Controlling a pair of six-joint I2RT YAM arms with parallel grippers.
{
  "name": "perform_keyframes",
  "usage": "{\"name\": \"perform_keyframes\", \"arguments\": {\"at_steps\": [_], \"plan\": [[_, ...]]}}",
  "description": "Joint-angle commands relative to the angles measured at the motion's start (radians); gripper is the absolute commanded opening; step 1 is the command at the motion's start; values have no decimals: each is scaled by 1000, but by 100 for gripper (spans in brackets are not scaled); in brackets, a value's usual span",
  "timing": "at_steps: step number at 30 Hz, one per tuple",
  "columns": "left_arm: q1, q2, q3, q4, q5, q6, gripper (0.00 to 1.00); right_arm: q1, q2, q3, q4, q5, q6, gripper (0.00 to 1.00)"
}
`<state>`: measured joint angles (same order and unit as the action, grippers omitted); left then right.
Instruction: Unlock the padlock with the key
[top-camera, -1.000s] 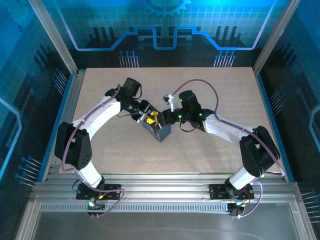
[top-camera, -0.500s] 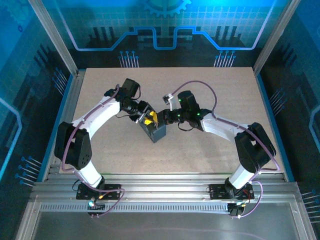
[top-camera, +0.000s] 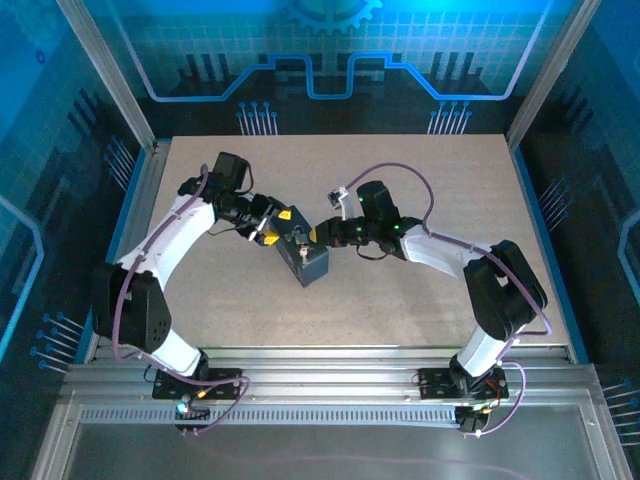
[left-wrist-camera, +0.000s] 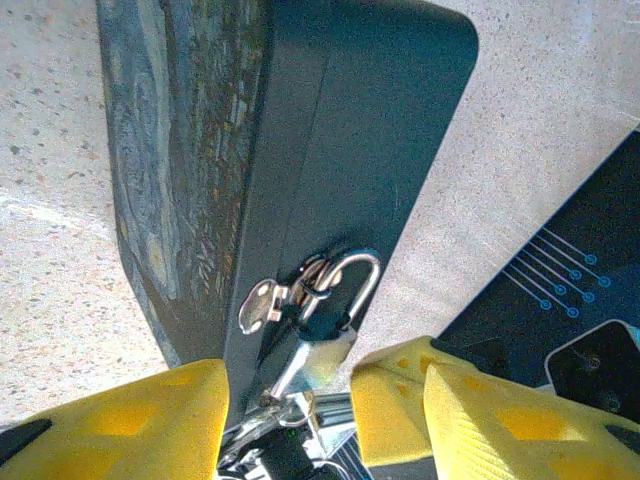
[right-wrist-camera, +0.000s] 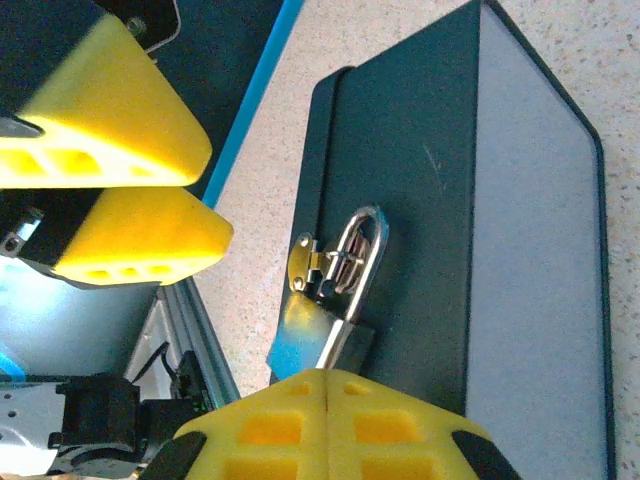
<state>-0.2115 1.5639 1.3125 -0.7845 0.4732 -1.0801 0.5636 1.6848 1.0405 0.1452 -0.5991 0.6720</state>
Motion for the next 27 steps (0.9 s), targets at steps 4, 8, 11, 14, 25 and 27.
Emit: {"name": "perform_keyframes", "arguments": {"at_steps": [4,8,11,14,25,27], "plan": [[40,-5,12,-70,-124,136,54,-7,17,22,20,-33,36,5],[49,8,43,-118,-203,201,54,-3,-34,82,-187,63,-129,27],[66,-2,51,-132,-229,226,54,31,-64,184,-393,187,-265,41],[92,-7,49,-134,-246,242,55,86,-64,280,-548,319,-354,60],[134,-5,22,-90,-295,263,55,267,122,567,-882,734,-506,62],[139,-8,12,-88,-294,268,55,279,144,593,-897,748,-509,62]]}}
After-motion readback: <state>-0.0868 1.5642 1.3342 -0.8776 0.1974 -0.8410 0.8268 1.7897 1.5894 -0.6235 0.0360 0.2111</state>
